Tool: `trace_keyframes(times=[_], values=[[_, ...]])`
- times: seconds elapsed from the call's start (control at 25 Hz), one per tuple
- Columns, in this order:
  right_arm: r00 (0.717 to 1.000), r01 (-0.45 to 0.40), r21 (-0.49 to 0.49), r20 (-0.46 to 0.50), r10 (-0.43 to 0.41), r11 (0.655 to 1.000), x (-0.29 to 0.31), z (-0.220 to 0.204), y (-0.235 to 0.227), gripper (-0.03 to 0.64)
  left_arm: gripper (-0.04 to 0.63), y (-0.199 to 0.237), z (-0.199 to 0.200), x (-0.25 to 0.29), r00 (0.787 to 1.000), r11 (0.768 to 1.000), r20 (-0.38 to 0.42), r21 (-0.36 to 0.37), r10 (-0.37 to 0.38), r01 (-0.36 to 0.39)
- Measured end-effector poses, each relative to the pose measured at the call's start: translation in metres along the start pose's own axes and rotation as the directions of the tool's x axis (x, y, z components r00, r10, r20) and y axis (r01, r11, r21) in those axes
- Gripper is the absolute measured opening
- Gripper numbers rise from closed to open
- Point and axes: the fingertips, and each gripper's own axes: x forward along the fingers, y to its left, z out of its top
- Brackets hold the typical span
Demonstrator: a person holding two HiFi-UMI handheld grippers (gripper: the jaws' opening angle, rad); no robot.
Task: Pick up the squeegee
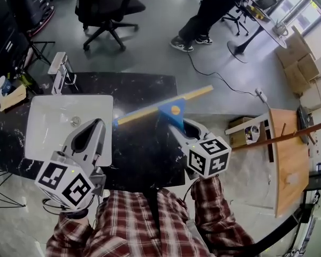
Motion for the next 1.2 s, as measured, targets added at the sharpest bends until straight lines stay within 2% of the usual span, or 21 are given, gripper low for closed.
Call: trace_keyframes(times=[0.24, 0.4, 0.56, 0.84, 1.2], values=[[0.979, 0.015, 0.006, 0.204, -0.016, 1.000, -0.042, 0.049, 0.010, 0.138, 0.009, -0.004, 0.001, 0.005, 1.000, 1.000, -0.009, 0.012, -0.006, 0.006], [0.943, -0.014, 0.028, 0.332, 0.004, 1.000, -0.066, 0.076, 0.023, 0.138, 0.011, -0.006, 0.000, 0.008, 1.000, 1.000, -0.011, 0.015, -0.012, 0.012], [0.909, -0.036, 0.041, 0.417, 0.015, 0.999, -0.085, 0.095, 0.033, 0.138, 0.011, -0.010, -0.004, 0.013, 1.000, 1.000, -0.018, 0.010, -0.019, 0.019], [0.884, -0.094, 0.049, 0.464, 0.060, 0.994, -0.093, 0.101, 0.047, 0.138, 0.009, -0.025, -0.009, 0.022, 0.999, 0.999, -0.024, 0.011, -0.047, 0.047], [0.880, -0.119, 0.040, 0.468, 0.087, 0.992, -0.091, 0.102, 0.049, 0.138, 0.010, -0.029, -0.012, 0.024, 0.999, 0.999, -0.027, 0.007, -0.045, 0.045]])
